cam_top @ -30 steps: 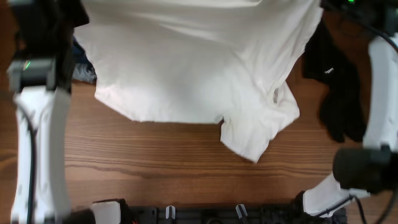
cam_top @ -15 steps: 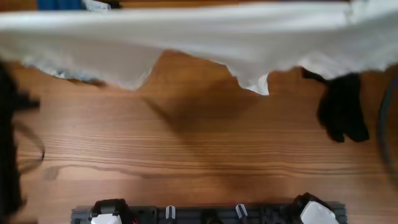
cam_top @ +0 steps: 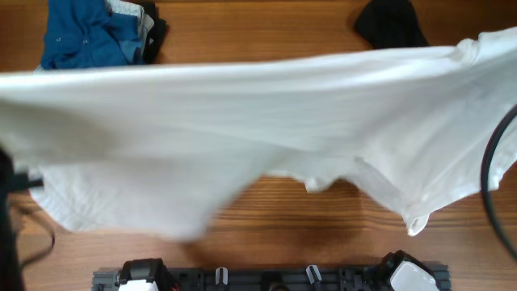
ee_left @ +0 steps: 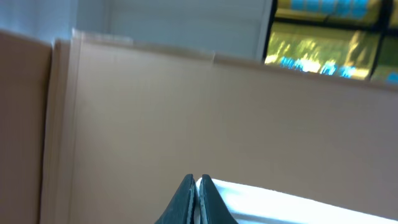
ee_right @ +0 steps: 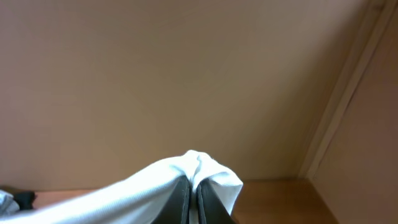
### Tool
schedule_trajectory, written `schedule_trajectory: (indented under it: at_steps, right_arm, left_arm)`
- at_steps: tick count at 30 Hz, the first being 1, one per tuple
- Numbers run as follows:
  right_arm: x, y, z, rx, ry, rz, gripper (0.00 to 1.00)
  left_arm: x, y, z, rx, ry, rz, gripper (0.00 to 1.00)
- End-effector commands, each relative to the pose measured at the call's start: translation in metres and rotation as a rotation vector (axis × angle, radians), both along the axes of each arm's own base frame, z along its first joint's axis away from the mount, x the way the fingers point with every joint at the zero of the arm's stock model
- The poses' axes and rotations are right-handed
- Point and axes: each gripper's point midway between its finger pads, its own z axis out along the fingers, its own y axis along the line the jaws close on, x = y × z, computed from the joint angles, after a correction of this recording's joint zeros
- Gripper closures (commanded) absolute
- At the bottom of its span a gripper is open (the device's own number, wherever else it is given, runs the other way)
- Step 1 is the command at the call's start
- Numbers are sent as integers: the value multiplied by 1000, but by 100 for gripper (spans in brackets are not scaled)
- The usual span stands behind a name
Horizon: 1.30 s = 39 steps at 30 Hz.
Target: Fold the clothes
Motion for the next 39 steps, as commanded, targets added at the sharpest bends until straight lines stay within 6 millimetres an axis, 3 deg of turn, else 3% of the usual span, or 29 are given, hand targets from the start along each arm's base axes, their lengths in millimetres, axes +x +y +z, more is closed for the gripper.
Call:
schedule_trajectory:
  at_steps: [1,6,8,11,16,18,23,28,31,35,39]
  right_arm:
    - [33,-21,-26,0,85,24,96]
    - [88,-34,-78,56,235,104,96]
    - [113,-38,-101,72,298,103,96]
    - [160,-37,-154,65,432,104,96]
    - [217,-28,-221,63,564,122,96]
    - [246,-23,-259,82,617,129,96]
    - [290,-21,-320,132,669,123,96]
    - [323,-15,-367,150,676,135,96]
    - [332,-10,-379,145,676,147,96]
    - [336,-3,-377,143,663,159,96]
    - [322,3,-378,172,712,179,96]
  left_arm:
    - [77,20,-38,-26,176,86,96]
    - [159,39,-93,-39,363,161,96]
    - [193,45,-124,-41,451,172,96]
    - [241,55,-180,-44,595,185,96]
    - [296,61,-252,-45,732,187,96]
    - [318,62,-283,-46,775,181,96]
    - [351,65,-332,-46,821,180,96]
    - [376,68,-362,-20,826,177,96]
    - [385,68,-371,-20,812,175,96]
    - [388,68,-379,-20,824,173,96]
    - [382,69,-388,-20,871,176,96]
